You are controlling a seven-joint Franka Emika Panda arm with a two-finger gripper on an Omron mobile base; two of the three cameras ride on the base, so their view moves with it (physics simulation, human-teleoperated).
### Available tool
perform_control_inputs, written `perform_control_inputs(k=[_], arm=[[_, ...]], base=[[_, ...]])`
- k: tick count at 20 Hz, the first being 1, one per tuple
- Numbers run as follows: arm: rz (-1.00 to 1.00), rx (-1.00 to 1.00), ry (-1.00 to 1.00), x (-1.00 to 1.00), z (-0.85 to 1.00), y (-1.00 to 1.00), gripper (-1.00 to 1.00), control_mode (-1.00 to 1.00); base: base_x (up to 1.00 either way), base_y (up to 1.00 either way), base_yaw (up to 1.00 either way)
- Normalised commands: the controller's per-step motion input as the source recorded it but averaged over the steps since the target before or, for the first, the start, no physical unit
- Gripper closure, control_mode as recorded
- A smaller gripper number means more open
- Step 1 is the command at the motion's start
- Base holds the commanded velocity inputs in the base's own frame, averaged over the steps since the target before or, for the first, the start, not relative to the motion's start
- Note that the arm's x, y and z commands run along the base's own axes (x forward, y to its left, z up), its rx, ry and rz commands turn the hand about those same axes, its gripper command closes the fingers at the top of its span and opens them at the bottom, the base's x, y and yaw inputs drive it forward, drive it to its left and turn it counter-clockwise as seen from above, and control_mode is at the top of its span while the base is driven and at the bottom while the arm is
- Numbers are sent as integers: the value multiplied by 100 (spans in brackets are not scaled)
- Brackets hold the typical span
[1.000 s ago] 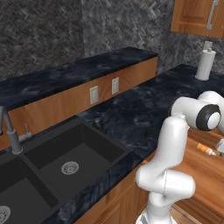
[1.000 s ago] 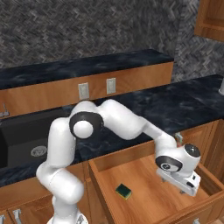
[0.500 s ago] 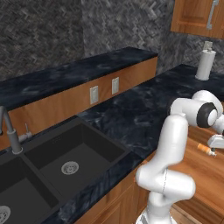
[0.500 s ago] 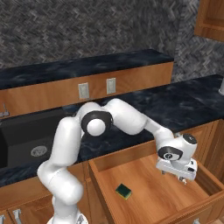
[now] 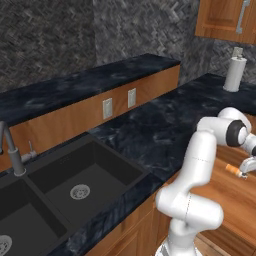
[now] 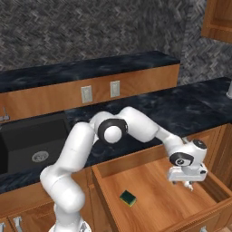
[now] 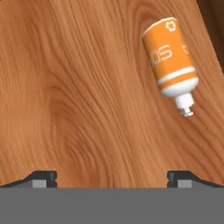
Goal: Restock the sink supplies by placing the sponge and soap dispenser on the counter and next to the sink. Make sure the soap dispenser is upright.
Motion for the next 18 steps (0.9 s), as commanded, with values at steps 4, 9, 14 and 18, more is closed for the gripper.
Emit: perform_control_inputs(k=[4, 9, 14, 18], arm=[[28, 0, 0, 44, -19, 0, -100, -100], [20, 0, 0, 18, -2, 0, -100, -100], [11, 0, 0, 4, -24, 4, -100, -100], [1, 0, 0, 29, -15, 3, -100, -100]], base=[[0, 0, 0], [0, 0, 0], [0, 0, 0], [0, 0, 0]])
